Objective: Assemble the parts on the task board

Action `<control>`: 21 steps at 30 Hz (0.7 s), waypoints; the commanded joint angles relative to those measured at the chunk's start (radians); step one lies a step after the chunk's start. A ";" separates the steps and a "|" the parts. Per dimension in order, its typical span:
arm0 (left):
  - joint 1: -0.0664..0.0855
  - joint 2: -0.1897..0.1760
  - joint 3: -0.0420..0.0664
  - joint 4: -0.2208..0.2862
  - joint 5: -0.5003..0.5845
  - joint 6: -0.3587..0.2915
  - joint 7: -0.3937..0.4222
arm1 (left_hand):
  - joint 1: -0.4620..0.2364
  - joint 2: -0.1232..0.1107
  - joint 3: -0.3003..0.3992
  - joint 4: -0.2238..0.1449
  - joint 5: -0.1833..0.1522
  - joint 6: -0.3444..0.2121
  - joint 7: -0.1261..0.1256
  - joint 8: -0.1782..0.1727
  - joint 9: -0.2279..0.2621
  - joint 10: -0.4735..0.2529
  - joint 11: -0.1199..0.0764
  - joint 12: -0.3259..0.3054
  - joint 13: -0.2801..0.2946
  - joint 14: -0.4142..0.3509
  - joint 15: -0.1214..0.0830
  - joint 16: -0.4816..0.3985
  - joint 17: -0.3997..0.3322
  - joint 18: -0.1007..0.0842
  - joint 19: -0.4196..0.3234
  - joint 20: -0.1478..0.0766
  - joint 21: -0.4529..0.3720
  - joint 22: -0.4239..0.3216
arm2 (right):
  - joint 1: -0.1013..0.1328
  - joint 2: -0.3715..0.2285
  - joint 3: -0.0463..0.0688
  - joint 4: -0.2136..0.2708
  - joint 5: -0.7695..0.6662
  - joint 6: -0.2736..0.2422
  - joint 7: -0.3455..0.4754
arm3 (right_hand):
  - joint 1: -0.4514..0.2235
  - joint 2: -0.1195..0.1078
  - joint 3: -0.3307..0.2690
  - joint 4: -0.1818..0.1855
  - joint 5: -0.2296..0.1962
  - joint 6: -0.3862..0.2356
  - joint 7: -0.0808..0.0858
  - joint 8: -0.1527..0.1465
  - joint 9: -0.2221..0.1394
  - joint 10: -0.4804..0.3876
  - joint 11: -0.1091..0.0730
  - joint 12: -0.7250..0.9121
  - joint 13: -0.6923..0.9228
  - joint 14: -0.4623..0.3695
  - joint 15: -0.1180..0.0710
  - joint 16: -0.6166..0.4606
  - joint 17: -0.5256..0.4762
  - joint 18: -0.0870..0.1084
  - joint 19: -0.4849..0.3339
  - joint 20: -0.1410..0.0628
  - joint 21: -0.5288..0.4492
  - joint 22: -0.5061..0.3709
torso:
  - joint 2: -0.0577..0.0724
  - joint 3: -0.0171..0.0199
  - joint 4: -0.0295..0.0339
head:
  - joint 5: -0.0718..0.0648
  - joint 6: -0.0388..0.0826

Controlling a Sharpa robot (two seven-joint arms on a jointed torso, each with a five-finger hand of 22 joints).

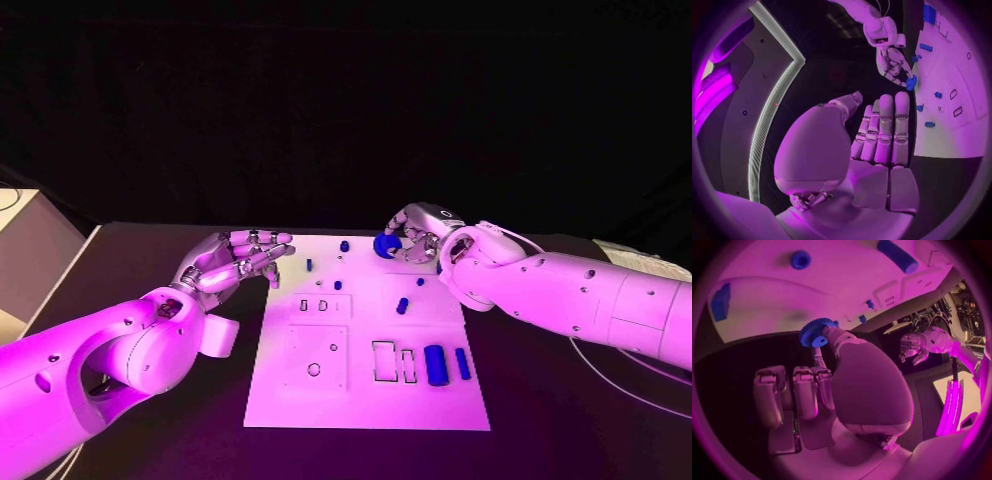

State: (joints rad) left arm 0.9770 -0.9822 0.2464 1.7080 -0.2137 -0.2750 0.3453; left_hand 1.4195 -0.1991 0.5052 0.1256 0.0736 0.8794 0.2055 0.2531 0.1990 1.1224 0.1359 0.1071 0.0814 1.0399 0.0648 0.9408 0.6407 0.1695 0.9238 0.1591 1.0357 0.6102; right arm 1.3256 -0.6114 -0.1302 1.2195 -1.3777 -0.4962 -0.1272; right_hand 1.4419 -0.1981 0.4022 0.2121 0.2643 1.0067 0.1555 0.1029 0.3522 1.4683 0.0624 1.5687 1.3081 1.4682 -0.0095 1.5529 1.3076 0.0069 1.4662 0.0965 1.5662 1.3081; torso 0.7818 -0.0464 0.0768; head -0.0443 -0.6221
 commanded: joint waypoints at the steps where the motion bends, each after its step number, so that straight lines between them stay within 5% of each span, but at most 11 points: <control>1: 0.000 0.002 0.001 0.002 -0.001 0.018 0.005 | -0.008 0.003 0.006 0.002 -0.003 -0.007 0.001 0.001 0.001 -0.004 0.002 -0.004 0.002 -0.006 -0.001 0.002 0.000 0.015 -0.009 0.001 0.005 0.001 | 0.001 0.019 0.000 0.021 -0.095 -0.068 -0.001 | -0.015 -0.001 0.007 0.001 -0.006 0.043 -0.021 0.024 0.013 0.102 -0.007 0.002 0.263 0.095 -0.008 0.006 0.227 -0.007 0.105 -0.004 0.005 0.263 | 0.000 -0.0014 0.0007 | -0.001 0.003; 21: 0.000 0.002 0.001 0.006 -0.001 0.019 0.002 | -0.008 0.003 0.006 0.002 -0.003 -0.007 0.001 0.001 0.001 -0.004 0.002 -0.004 0.002 -0.006 -0.001 0.002 0.000 0.015 -0.009 0.001 0.005 0.001 | -0.009 0.159 -0.009 -0.022 -0.228 -0.029 -0.108 | -0.024 -0.011 0.012 -0.003 -0.017 0.041 -0.021 0.023 0.013 0.102 -0.008 0.002 0.263 0.093 -0.009 0.004 0.221 -0.007 0.105 -0.005 0.005 0.263 | 0.003 -0.0013 0.0032 | 0.002 0.000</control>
State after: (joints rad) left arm 0.9769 -0.9808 0.2464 1.7104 -0.2137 -0.2738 0.3436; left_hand 1.4195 -0.1991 0.5051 0.1256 0.0736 0.8794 0.2055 0.2531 0.1988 1.1224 0.1359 0.1071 0.0821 1.0399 0.0648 0.9408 0.6406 0.1695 0.9238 0.1591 1.0357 0.6100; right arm 1.3178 -0.4560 -0.1392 1.1996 -1.5540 -0.5367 -0.2051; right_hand 1.4221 -0.2096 0.4089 0.2113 0.2509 1.0142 0.1554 0.1052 0.3524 1.4683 0.0625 1.5687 1.3078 1.4646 -0.0129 1.5528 1.3074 0.0069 1.4662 0.0966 1.5662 1.3078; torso 0.7850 -0.0479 0.0795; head -0.0431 -0.6198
